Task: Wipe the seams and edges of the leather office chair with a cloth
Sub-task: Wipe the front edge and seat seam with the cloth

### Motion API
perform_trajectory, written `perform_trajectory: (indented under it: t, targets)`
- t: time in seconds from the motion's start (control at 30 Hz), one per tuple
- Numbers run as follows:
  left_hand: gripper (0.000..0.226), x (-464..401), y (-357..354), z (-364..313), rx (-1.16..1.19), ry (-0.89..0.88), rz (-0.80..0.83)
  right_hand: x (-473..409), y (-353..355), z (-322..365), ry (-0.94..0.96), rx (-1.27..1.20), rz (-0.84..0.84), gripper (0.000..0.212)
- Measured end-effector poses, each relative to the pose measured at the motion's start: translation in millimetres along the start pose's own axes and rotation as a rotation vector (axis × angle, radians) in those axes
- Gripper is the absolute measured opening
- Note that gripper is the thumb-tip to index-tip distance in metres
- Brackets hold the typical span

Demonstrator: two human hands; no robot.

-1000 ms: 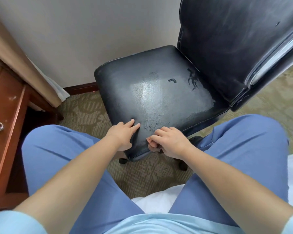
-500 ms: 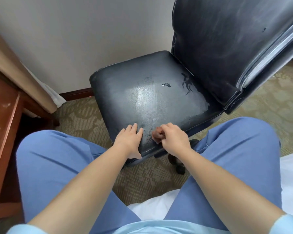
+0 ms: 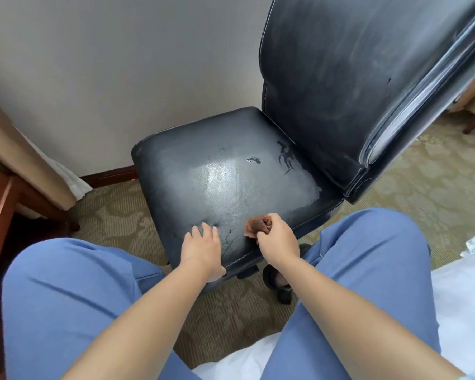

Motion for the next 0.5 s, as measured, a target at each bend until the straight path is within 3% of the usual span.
perform_trajectory:
  t: [0.17,0.33,0.5]
  targets:
    - [0.099,-3,9,7,0.017,0.022,0.025,-1,10,0,-0.028,-0.122,-0.018,0.032]
    - [0.059,-7,18,23,0.210,-0.021,0.065,0,18,2,-0.017,-0.160,-0.017,0.030]
    - [0.036,-5,32,22,0.152,-0.049,0.025,-3,33,10,0.003,-0.201,-0.033,0.033]
Point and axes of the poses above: each hand's wrist, its own x-axis away from the middle knuckle, its own y-axis out of the back of the hand, z = x × y, the point moved 4 cm from there along -x, towards the middle knuckle, and after that the axes turned 6 degrees about z, right-handed, at the moved point
